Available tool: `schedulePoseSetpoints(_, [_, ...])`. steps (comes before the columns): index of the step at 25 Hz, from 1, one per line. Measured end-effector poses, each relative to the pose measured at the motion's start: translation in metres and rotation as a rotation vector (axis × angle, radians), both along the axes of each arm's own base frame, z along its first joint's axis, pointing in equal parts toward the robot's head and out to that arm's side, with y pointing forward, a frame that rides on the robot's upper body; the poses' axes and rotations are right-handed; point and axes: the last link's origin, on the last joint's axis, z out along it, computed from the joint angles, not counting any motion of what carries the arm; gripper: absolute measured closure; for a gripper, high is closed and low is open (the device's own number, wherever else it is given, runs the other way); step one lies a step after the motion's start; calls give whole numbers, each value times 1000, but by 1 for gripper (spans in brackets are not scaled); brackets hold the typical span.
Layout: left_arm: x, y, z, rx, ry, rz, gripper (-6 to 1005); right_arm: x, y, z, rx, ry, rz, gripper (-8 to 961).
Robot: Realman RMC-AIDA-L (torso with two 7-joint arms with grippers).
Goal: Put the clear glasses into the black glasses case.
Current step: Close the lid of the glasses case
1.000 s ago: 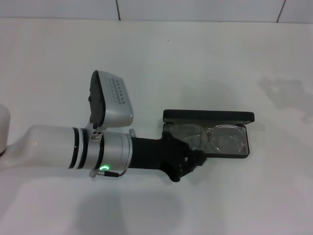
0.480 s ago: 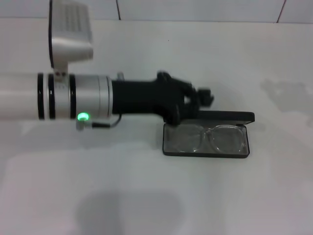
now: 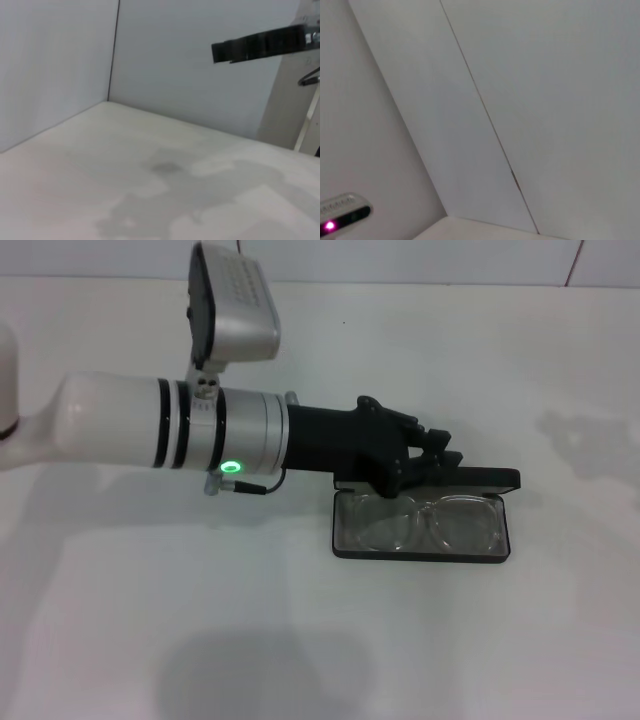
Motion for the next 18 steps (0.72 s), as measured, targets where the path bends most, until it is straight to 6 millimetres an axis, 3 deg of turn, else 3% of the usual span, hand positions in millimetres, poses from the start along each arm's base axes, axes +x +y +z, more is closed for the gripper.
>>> schedulePoseSetpoints(18, [-4, 6, -19, 71, 83, 11, 744, 4, 1, -4, -3, 18, 5, 827])
